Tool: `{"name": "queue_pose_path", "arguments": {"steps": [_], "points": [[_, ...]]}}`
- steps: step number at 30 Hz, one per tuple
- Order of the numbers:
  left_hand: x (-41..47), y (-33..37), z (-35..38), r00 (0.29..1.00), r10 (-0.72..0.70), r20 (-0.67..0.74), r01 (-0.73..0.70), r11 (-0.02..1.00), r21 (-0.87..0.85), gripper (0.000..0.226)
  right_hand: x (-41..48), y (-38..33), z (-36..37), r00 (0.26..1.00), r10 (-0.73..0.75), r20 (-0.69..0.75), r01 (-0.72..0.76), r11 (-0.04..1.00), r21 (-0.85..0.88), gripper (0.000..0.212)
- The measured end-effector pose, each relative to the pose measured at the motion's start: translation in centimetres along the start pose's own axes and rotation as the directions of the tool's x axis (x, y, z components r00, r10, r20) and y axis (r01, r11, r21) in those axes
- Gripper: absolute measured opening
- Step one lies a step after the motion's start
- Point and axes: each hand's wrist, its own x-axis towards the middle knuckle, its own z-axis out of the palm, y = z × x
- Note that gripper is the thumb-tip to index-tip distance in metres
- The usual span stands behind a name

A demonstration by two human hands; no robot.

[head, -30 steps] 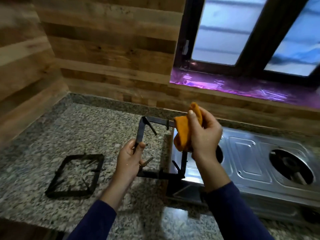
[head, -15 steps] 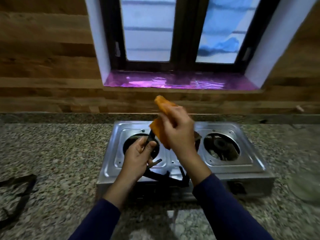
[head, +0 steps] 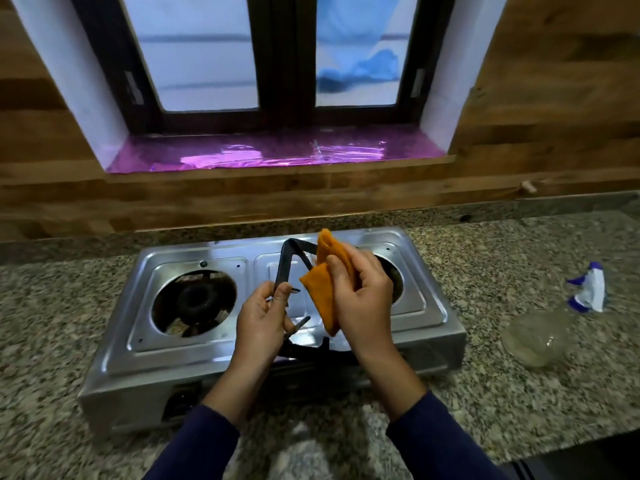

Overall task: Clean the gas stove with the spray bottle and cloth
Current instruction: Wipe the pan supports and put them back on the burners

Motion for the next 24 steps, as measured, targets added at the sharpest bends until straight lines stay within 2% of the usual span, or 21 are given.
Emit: {"name": "queue_pose_path", "arguments": {"steps": [2, 3, 5, 7, 9, 10, 12, 13, 15, 16, 18, 20, 24], "points": [[0.4, 0.7, 1.3, 0.997, -0.013, 0.075, 0.017, 0.998, -0.059, 0.027, 0.4, 0.1, -0.3, 0.984, -0.104, 0.143, 0.113, 0.992, -0.061, 0.029], [0.5, 1.1, 1.9, 0.994, -0.027, 0.103, 0.038, 0.993, -0.109, 0.026, 0.7, 0.5, -0.4, 0.972, -0.089, 0.219, 0.116, 0.987, -0.114, 0.03], [0.8, 1.6, 3.2, 0.992, -0.059, 0.11, 0.073, 0.99, -0.124, 0.03, 1.2, 2.0, -1.5, 0.966, 0.012, 0.26, 0.045, 0.976, -0.212, 0.026], [1.2, 2.0, 4.5, 0.996, -0.052, 0.075, 0.059, 0.993, -0.105, 0.033, 1.3, 3.4, -3.7, 0.967, 0.133, 0.215, -0.07, 0.958, -0.277, 0.022], [1.5, 2.2, 5.8, 0.996, -0.027, 0.082, 0.035, 0.994, -0.099, 0.031, 1.0, 3.6, -6.4, 0.972, 0.219, 0.086, -0.2, 0.962, -0.185, 0.02], [1.7, 2.2, 6.5, 0.995, -0.014, 0.099, 0.024, 0.995, -0.1, 0.029, 1.0, 3.5, -7.8, 0.964, 0.265, -0.007, -0.265, 0.962, -0.061, 0.019], [1.6, 2.0, 8.1, 0.992, -0.016, 0.125, 0.031, 0.993, -0.117, 0.026, 1.4, 3.2, -11.1, 0.901, 0.388, -0.196, -0.351, 0.915, 0.199, 0.016], [1.6, 1.8, 8.7, 0.992, -0.025, 0.125, 0.041, 0.99, -0.132, 0.027, 1.7, 3.6, -12.9, 0.858, 0.429, -0.283, -0.357, 0.894, 0.272, 0.017], [1.6, 1.3, 9.8, 0.993, -0.05, 0.111, 0.066, 0.987, -0.146, 0.029, 2.3, 5.7, -16.8, 0.778, 0.469, -0.417, -0.383, 0.881, 0.276, 0.024], [1.7, 1.0, 10.2, 0.992, -0.068, 0.102, 0.083, 0.985, -0.151, 0.03, 2.3, 6.9, -18.5, 0.755, 0.468, -0.46, -0.408, 0.884, 0.228, 0.026], [1.7, 0.4, 10.6, 0.992, -0.099, 0.078, 0.111, 0.979, -0.17, 0.031, 1.9, 10.0, -20.9, 0.745, 0.45, -0.492, -0.507, 0.862, 0.02, 0.028], [1.7, -0.1, 11.0, 0.989, -0.137, 0.055, 0.145, 0.97, -0.195, 0.034, 0.4, 13.3, -22.4, 0.725, 0.481, -0.492, -0.625, 0.76, -0.178, 0.031], [1.7, -0.3, 11.5, 0.979, -0.206, -0.001, 0.2, 0.953, -0.227, 0.038, -3.8, 18.1, -22.0, 0.699, 0.57, -0.433, -0.713, 0.604, -0.356, 0.029]]}}
